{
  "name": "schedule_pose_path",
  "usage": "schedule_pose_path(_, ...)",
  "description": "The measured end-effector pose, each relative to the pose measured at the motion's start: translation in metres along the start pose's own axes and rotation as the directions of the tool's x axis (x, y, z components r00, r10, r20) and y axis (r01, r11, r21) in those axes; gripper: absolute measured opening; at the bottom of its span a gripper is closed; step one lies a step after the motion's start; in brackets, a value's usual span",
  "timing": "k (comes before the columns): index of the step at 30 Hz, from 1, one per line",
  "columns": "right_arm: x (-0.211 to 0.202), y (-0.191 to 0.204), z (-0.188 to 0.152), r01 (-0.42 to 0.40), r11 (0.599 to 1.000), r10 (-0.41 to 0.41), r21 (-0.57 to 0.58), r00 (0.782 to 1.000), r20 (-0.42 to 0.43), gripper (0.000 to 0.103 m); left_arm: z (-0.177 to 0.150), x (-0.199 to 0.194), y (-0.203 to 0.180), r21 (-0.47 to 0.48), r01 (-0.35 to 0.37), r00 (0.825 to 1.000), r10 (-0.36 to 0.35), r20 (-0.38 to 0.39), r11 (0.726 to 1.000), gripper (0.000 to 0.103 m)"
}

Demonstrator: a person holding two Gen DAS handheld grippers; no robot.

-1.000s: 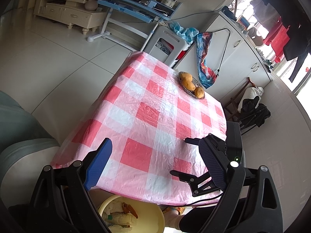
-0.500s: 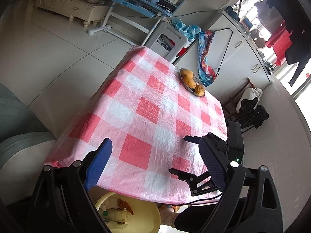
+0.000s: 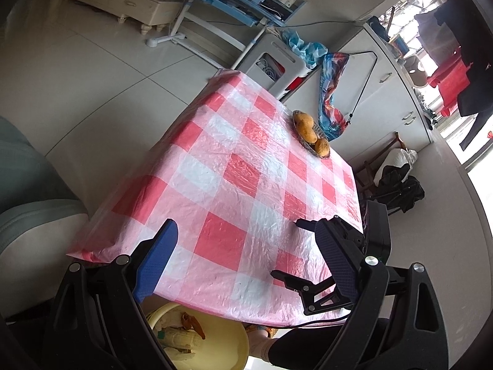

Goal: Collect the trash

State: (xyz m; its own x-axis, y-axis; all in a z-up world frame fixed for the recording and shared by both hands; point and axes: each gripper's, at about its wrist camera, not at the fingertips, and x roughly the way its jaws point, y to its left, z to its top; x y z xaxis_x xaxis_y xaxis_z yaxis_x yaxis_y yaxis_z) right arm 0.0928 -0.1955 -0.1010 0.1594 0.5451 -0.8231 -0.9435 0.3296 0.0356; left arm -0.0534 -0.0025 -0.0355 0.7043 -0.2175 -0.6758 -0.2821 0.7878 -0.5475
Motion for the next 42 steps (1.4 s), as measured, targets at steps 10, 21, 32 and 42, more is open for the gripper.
schedule_pose_path(10,0.0,0.001,0.0,0.0,1.0,0.0,0.0,1.0,0.0,0.096,0.009,-0.006,0.011,0.026,-0.01,1.0,0.009,0.01,1.0,0.087)
schedule_pose_path(21,0.0,0.001,0.0,0.0,1.0,0.0,0.0,1.0,0.0,0.096,0.01,-0.028,-0.004,0.133,-0.071,0.994,0.059,0.089,0.989,0.087)
schedule_pose_path(32,0.0,0.0,0.0,0.0,1.0,0.0,0.0,1.0,0.0,0.096,-0.019,-0.014,-0.034,0.312,-0.181,0.983,0.162,0.086,0.933,0.087)
schedule_pose_path(42,0.0,0.0,0.0,0.0,1.0,0.0,0.0,1.0,0.0,0.096,-0.023,-0.001,-0.037,0.349,-0.288,0.958,0.266,0.11,0.892,0.087)
